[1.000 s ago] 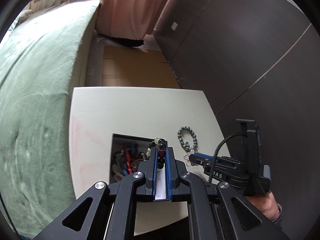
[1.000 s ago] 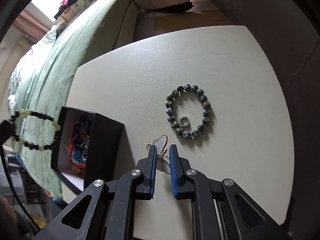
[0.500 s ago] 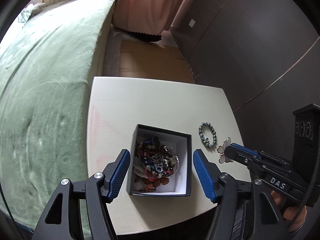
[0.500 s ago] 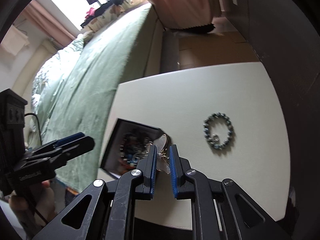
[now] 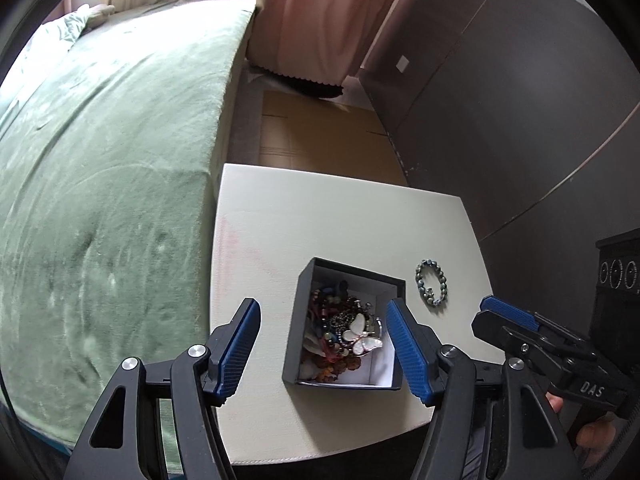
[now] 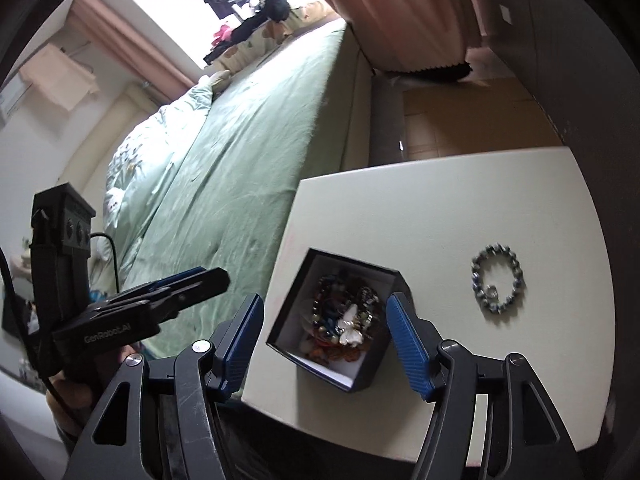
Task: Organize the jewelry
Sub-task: 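Grasp the blue-grey bead bracelet with the left tool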
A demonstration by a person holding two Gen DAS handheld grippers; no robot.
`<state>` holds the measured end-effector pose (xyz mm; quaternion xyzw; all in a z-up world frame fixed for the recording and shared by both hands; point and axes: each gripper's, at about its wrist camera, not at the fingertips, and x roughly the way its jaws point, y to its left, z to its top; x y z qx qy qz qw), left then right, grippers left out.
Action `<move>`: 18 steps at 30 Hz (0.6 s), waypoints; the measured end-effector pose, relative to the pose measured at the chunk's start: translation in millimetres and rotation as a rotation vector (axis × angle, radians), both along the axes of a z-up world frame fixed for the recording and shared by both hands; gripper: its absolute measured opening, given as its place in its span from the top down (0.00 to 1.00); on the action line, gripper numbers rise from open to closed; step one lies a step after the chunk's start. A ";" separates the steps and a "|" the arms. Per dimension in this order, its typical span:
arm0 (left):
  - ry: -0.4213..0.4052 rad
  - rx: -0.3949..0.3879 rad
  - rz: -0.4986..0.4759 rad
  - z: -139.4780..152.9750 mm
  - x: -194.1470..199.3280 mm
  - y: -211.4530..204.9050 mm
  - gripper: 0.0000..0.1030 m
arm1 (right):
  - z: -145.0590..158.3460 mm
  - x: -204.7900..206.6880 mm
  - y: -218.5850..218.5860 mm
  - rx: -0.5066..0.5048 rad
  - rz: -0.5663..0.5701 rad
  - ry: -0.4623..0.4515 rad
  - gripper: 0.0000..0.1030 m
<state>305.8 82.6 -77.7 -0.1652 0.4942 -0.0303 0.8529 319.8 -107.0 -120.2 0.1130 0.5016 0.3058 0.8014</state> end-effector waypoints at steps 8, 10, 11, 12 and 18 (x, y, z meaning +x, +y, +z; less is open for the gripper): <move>-0.008 -0.001 -0.082 0.2 16.4 -43.6 0.36 | -9.1 3.8 -56.8 -0.037 -0.119 0.020 0.38; -0.007 -0.003 -0.109 0.4 22.9 -57.2 0.36 | -10.4 6.4 -70.1 -0.044 -0.146 0.026 0.38; -0.005 -0.004 -0.121 -0.1 26.1 -63.5 0.36 | -11.3 6.8 -76.0 -0.046 -0.157 0.029 0.38; -0.003 -0.003 -0.130 -0.3 28.9 -69.3 0.36 | -12.5 7.7 -83.0 -0.050 -0.169 0.032 0.38; 0.007 0.021 -0.188 -5.9 47.1 -106.8 0.38 | -18.4 9.8 -117.6 -0.082 -0.249 0.038 0.38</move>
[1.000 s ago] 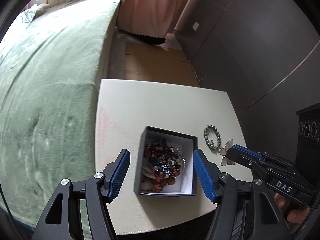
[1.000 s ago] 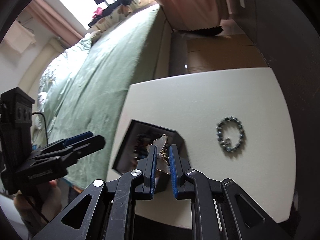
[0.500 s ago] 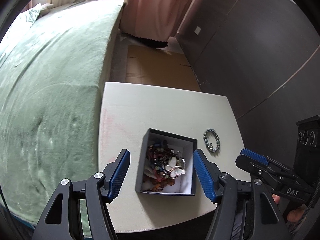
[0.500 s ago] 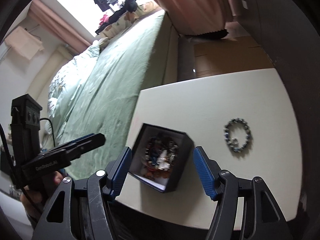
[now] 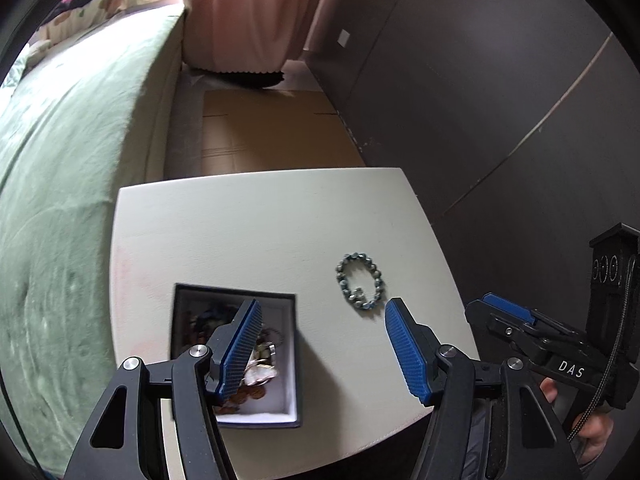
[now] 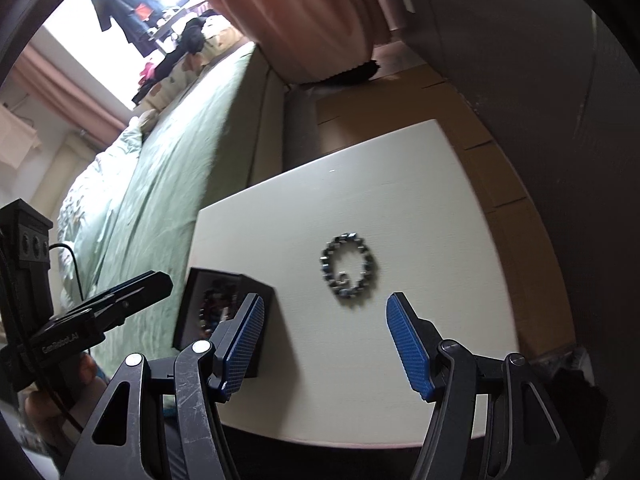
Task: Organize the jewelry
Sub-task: 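Grasp the blue-grey bead bracelet with the left tool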
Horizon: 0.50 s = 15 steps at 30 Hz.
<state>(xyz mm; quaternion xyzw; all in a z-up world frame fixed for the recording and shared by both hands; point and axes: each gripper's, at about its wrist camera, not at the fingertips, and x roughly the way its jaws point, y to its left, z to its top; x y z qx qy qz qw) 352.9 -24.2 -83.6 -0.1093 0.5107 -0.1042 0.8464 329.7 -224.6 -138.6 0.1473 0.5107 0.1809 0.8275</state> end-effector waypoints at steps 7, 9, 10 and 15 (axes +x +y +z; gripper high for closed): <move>0.049 0.035 -0.056 -17.8 24.8 -37.8 0.51 | -9.5 4.3 -33.9 -0.013 -0.054 0.006 0.38; 0.070 0.043 -0.060 -25.9 33.0 -46.0 0.56 | -13.0 5.6 -41.4 -0.016 -0.069 0.009 0.38; 0.084 0.052 -0.061 -31.1 37.8 -50.2 0.59 | -14.9 6.3 -45.3 -0.017 -0.078 0.011 0.38; 0.137 0.088 -0.063 -54.8 58.0 -63.0 0.69 | -24.2 9.3 -63.4 -0.011 -0.111 0.019 0.38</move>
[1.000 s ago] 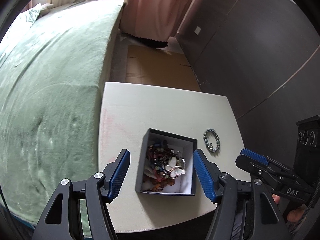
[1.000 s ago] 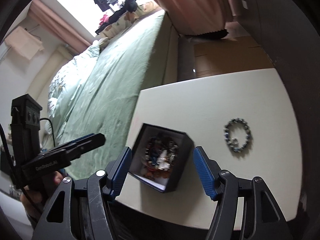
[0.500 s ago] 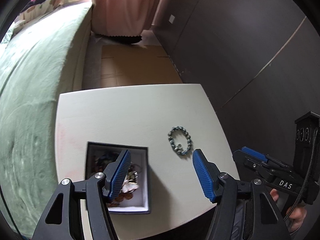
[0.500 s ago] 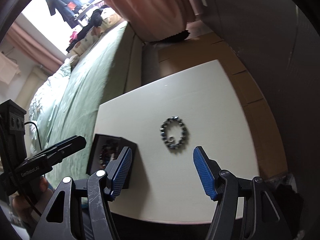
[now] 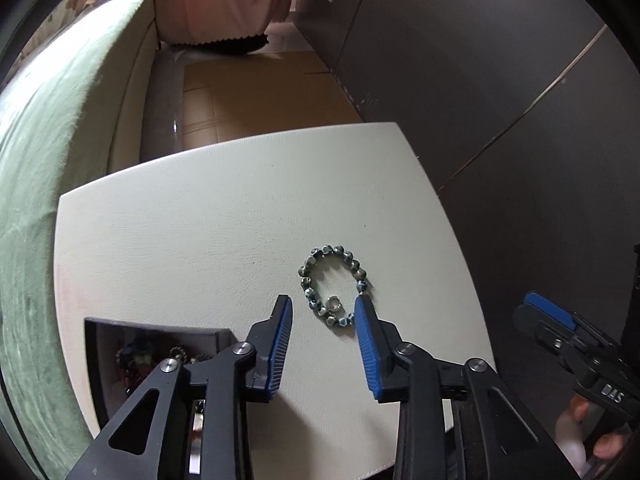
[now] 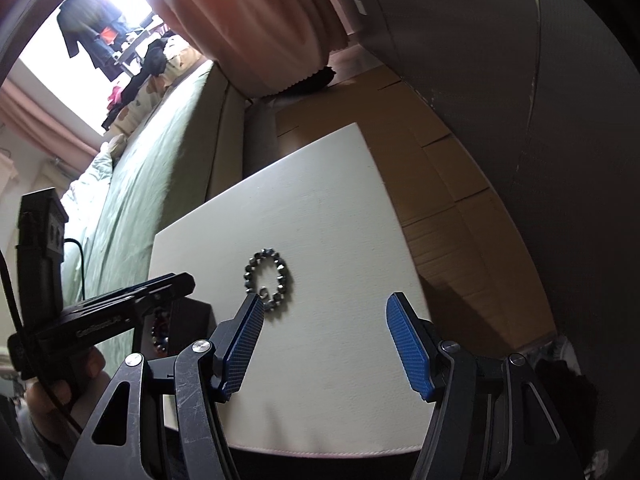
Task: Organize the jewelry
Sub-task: 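Grasp the blue-grey bead bracelet with the left tool, then carry the blue-grey bead bracelet with the left tool into the box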
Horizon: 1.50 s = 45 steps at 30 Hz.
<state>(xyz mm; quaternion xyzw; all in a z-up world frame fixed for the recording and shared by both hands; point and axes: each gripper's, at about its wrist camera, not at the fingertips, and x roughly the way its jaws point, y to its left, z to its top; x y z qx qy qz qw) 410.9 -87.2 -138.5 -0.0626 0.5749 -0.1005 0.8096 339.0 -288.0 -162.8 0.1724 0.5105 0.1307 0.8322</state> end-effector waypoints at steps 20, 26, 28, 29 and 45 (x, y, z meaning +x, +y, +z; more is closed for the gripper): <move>0.116 0.142 -0.007 -62.8 39.6 -25.1 0.91 | -28.0 11.5 -23.0 0.028 -0.040 0.038 0.38; 0.045 0.059 -0.048 -26.0 24.6 -23.8 0.91 | -19.0 9.1 -9.7 0.022 -0.015 0.025 0.38; 0.012 0.049 -0.066 -10.0 19.4 -23.5 0.91 | -17.3 8.8 -5.1 0.019 -0.008 0.023 0.38; -0.004 0.041 -0.075 -1.1 15.7 -22.8 0.91 | -16.1 8.4 -2.7 0.019 -0.005 0.022 0.38; -0.097 0.004 0.019 58.3 -29.3 44.8 0.91 | -15.9 31.5 70.5 -0.056 0.133 0.076 0.51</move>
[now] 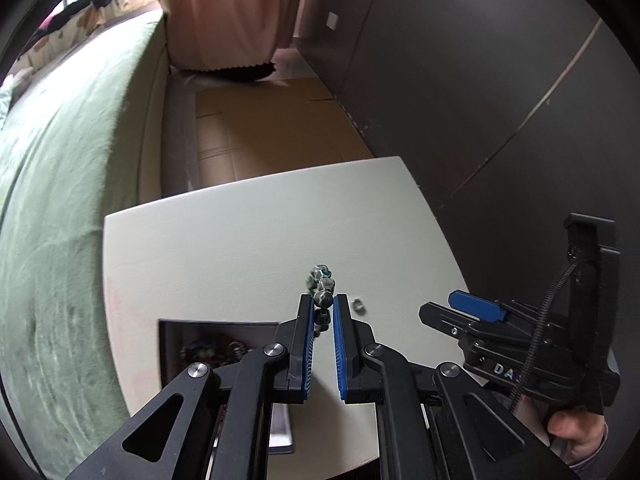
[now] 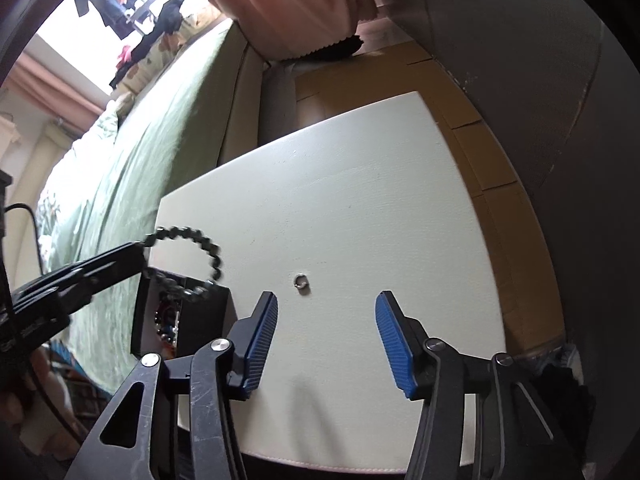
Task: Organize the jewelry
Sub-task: 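Carry the blue-grey bead bracelet with the left tool into the box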
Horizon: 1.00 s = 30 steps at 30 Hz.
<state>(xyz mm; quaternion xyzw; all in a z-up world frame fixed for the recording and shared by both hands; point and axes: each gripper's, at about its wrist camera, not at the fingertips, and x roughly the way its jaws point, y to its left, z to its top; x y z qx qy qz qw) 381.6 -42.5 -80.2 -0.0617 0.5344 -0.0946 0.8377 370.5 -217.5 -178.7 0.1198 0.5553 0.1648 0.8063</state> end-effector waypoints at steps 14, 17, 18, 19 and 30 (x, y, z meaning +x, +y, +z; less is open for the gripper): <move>-0.012 -0.011 0.124 8.8 -31.0 69.9 0.91 | -27.9 26.4 64.0 -0.154 0.134 0.076 0.79; -0.011 -0.012 0.144 8.8 -36.4 80.3 0.91 | -35.2 28.9 71.5 -0.191 0.146 0.085 0.79; -0.011 -0.013 0.151 8.6 -37.8 84.3 0.91 | -37.3 30.3 72.4 -0.198 0.149 0.087 0.80; -0.010 -0.014 0.157 8.3 -38.9 86.8 0.91 | -39.0 31.0 73.5 -0.207 0.153 0.089 0.80; -0.001 -0.045 0.159 6.9 -47.5 96.0 0.91 | -50.1 30.9 86.7 -0.323 0.178 0.067 0.87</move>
